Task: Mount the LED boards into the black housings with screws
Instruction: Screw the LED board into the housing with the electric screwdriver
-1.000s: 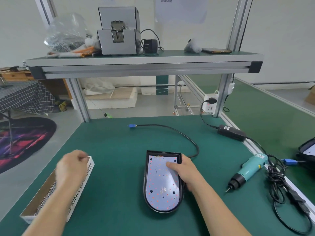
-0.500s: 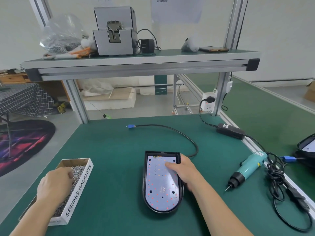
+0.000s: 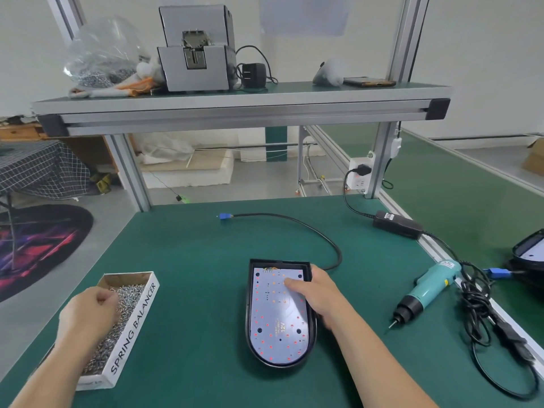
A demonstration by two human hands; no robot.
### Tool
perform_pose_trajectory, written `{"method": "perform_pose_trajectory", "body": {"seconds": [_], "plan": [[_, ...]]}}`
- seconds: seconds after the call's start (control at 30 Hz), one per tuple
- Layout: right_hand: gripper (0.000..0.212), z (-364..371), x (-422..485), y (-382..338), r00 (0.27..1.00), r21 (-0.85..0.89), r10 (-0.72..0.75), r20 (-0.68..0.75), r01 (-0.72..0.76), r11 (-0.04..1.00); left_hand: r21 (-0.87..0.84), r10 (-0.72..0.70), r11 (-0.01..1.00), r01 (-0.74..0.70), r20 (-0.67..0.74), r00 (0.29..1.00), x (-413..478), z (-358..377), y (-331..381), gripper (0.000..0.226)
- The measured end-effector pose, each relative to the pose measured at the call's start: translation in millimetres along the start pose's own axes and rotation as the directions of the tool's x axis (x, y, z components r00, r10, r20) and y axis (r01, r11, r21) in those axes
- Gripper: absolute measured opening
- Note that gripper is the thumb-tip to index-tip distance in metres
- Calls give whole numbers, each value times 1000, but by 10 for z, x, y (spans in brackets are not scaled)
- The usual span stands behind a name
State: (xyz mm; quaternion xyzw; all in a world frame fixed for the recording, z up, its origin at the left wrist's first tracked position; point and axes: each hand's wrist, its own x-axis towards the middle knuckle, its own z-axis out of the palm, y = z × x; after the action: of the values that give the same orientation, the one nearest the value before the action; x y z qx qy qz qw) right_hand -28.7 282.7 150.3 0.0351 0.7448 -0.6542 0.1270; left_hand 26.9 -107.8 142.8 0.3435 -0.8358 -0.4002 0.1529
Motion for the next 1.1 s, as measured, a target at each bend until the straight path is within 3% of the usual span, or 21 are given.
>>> {"method": "perform_pose_trajectory", "body": {"seconds": [0.03,0.07,0.1,0.13,0.17,0.23,0.33,0.4,0.5,0.63,0.73,0.87,0.97,1.03,1.1], "plan": [[22,-1,3,0,1000,-7,-1,0,1,1000,-296,-96,948,119,90,991,9,-28,41,12],[21,-4,5,-2,1000,-13,-3,-2,3,1000,-560,-150,782,272,254,956,-21,-71,107,11],[21,-4,5,-2,1000,-16,-4,-4,4,1000,-712,-128,569,412,419,899,-93,-105,179,10],[20,-4,3,-3,1000,-19,-5,-6,5,1000,-760,-62,382,525,546,836,-178,-121,255,9],[20,-2,1,-3,1000,-18,-5,-7,5,1000,-740,22,262,619,646,763,-290,-117,350,14],[20,4,3,-3,1000,-14,-4,-8,4,1000,-648,164,191,737,761,627,-556,-52,589,34],[21,21,30,-4,1000,-32,18,-8,-18,999,-539,233,224,812,838,492,-981,212,1013,48],[20,39,48,-11,999,-57,34,-12,-34,998,-507,198,289,812,862,468,-1230,454,1280,40],[13,77,47,-56,999,-102,33,-21,-34,994,-493,124,411,767,864,489,-1541,863,1534,8],[13,118,54,-139,992,-182,90,-92,-106,978,-477,-12,467,745,839,545,-1679,1311,1554,22],[21,153,50,-196,985,-175,111,-133,-134,975,-489,-30,548,678,799,601,-1690,1461,1519,25],[22,144,37,-242,989,-240,119,-86,-137,961,-473,20,637,609,799,601,-1724,1467,1517,27],[36,-44,-39,-286,994,-465,87,-58,-104,879,-460,18,632,623,813,582,-1729,1458,1529,19],[55,-321,-155,-299,969,-607,-29,-244,-130,784,-457,-7,594,662,820,572,-1702,1462,1529,14],[51,-705,-300,-255,850,-639,-203,-487,-188,746,-461,-39,537,706,823,567,-1667,1455,1530,8]]}}
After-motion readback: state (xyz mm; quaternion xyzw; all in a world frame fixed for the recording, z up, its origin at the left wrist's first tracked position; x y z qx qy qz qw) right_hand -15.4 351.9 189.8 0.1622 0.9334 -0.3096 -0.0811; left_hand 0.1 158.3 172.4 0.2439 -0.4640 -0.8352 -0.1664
